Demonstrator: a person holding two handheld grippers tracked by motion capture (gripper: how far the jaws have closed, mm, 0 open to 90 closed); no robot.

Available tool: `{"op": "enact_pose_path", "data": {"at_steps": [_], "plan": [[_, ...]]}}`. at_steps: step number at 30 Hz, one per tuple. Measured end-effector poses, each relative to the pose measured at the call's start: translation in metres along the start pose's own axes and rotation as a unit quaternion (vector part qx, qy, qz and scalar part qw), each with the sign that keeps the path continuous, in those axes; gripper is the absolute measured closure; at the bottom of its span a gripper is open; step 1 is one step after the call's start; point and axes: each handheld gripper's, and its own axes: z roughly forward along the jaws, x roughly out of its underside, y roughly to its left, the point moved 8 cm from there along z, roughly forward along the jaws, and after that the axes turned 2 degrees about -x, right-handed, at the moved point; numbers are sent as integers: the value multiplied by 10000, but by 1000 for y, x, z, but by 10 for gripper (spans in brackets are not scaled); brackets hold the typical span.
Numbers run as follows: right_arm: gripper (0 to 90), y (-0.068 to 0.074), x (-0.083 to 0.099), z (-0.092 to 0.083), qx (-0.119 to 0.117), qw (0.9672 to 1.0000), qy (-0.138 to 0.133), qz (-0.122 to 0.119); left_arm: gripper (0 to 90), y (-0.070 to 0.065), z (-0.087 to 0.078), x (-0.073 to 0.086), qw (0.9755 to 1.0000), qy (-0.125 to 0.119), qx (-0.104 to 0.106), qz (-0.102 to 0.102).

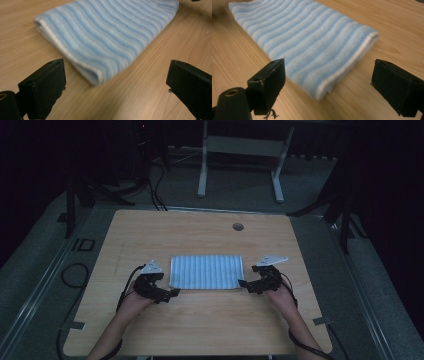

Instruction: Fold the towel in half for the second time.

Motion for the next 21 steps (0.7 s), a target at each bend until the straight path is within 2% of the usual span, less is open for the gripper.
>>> {"op": "enact_pose_path", "data": {"at_steps": [2,4,7,8,13,16,17,21], "plan": [[116,-1,2,-3,18,10000,-27,16,25,1,-2,3,10000,-14,-57,10],[112,-5,10,-12,124,9999,-103,7,25,5,-10,10,9997,-162,-169,-100],[107,-9,16,-18,228,9996,-135,3,25,8,-14,16,9994,-169,-293,-92],[107,-11,23,-24,281,9995,-164,48,25,11,-19,22,9991,-123,-405,-85],[107,-17,41,-38,378,9989,-228,170,25,16,-30,33,9985,-235,-463,-188],[107,-21,51,-45,500,9980,-294,241,25,19,-35,38,9980,-244,-542,-224],[107,-22,53,-47,529,9977,-331,277,25,21,-39,43,9974,-241,-616,-296],[107,-27,62,-56,618,9967,-373,383,25,19,-44,52,9971,-199,-666,-310]]}}
